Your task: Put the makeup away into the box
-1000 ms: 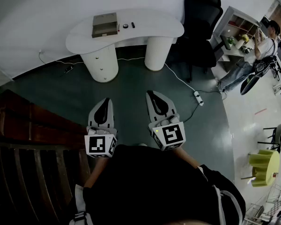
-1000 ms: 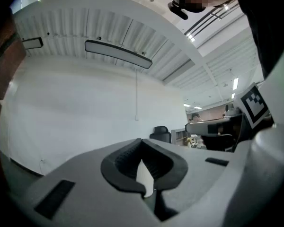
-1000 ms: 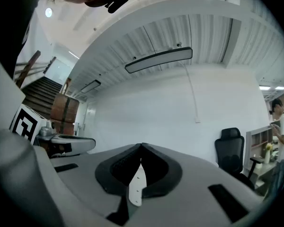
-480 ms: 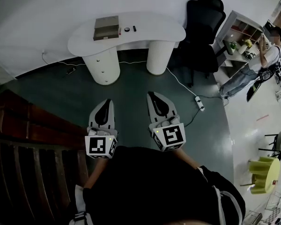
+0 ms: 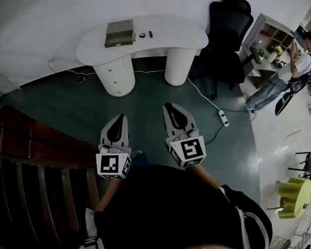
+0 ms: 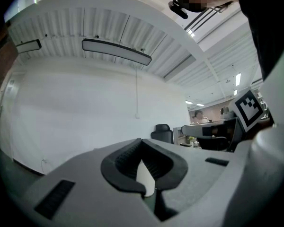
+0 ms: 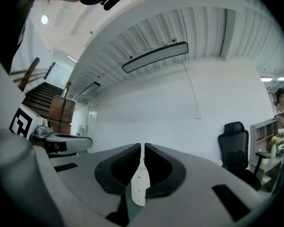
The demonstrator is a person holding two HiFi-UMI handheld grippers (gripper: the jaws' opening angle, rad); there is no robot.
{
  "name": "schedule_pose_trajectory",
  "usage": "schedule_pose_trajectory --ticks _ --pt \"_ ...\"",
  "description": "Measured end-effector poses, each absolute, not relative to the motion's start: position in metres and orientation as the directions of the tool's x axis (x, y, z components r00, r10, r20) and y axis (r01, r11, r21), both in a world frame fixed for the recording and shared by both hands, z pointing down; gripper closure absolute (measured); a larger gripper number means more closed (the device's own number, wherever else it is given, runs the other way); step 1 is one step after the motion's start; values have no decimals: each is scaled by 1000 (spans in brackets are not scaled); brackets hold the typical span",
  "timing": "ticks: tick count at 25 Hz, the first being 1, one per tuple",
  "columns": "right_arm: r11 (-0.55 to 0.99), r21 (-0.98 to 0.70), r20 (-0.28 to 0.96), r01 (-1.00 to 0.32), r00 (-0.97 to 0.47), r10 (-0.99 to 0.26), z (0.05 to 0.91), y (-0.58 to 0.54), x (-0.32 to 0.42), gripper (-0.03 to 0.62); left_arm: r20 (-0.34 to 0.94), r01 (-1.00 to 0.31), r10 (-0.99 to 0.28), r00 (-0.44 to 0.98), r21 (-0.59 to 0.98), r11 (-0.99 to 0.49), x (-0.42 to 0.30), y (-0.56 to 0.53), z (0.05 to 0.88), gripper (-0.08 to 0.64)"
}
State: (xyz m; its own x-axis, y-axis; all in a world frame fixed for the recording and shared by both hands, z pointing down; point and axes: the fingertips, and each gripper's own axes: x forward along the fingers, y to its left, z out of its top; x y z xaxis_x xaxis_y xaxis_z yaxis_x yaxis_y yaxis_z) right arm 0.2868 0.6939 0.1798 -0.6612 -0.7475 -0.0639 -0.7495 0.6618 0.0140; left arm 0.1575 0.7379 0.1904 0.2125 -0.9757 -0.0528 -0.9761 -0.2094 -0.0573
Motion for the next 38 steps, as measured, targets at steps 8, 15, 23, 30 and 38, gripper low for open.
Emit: schedule_pose_trajectory --ticks 8,15,23,30,38 --pt "667 14 -53 -745 -667 -744 195 652 257 531 -58 -971 -970 236 -46 -234 133 691 206 554" --pt "658 -6 -18 -753 -658 -753 200 582 215 482 -41 -970 -969 244 -33 -243 88 618 206 554" --pt "612 -28 42 -790 -613 -789 210 499 165 465 -17 -957 -957 290 -29 -289 39 532 207 554" --pt "565 -24 43 -825 -566 -824 206 445 131 446 -23 -939 -939 343 -30 -342 6 474 206 554" --pt "548 -23 48 -836 -548 -835 213 415 103 445 -9 -931 -931 364 -3 -364 -21 442 213 554"
